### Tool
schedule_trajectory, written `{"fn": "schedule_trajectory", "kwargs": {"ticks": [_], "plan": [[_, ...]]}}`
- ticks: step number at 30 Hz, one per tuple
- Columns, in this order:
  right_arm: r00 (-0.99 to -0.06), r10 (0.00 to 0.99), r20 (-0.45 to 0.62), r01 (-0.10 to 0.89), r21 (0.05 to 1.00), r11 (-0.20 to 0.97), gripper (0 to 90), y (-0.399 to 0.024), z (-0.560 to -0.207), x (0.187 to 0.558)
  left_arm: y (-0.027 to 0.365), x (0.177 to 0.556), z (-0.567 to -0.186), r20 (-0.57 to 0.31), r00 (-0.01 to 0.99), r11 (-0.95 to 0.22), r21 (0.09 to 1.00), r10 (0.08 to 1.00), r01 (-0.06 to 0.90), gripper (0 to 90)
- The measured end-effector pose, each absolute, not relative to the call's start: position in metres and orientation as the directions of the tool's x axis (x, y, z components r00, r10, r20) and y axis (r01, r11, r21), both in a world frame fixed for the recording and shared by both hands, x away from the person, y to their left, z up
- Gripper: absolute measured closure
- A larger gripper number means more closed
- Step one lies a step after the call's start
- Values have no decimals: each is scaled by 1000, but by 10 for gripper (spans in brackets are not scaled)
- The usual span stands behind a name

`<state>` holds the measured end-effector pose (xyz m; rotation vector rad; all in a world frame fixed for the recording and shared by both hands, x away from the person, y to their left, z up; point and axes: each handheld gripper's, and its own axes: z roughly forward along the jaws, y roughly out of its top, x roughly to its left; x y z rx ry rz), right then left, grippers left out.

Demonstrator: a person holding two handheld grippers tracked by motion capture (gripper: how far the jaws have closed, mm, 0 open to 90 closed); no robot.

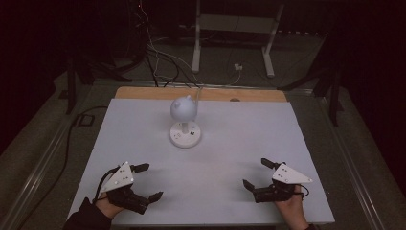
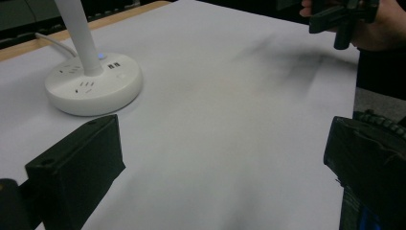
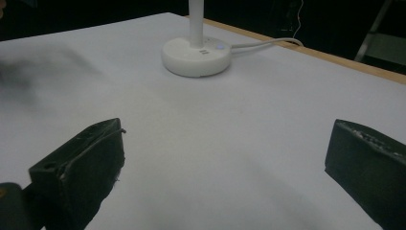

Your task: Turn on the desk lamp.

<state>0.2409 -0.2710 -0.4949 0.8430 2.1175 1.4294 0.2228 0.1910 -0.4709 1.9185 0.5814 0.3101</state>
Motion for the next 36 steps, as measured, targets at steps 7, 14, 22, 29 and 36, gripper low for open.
{"fn": "schedule_trajectory", "kwargs": {"ticks": [7, 14, 22, 29, 36], "plan": [[-710, 704, -15, 245, 932, 266, 0, -272, -495, 241, 183, 227, -465, -53, 840, -311, 914, 540, 258, 3], [-710, 704, -18, 238, 934, 265, 0, -273, -494, 240, 173, 233, -460, -48, 840, -310, 917, 540, 252, 3], [-714, 700, -17, 237, 935, 265, 0, -272, -494, 240, 161, 238, -457, -16, 834, -334, 912, 551, 238, 3], [-718, 696, -11, 239, 935, 261, 0, -272, -494, 240, 151, 243, -452, -11, 829, -330, 914, 558, 235, 3], [-718, 696, -11, 241, 934, 264, 0, -272, -494, 240, 143, 249, -448, -10, 819, -328, 913, 573, 241, 3]]}}
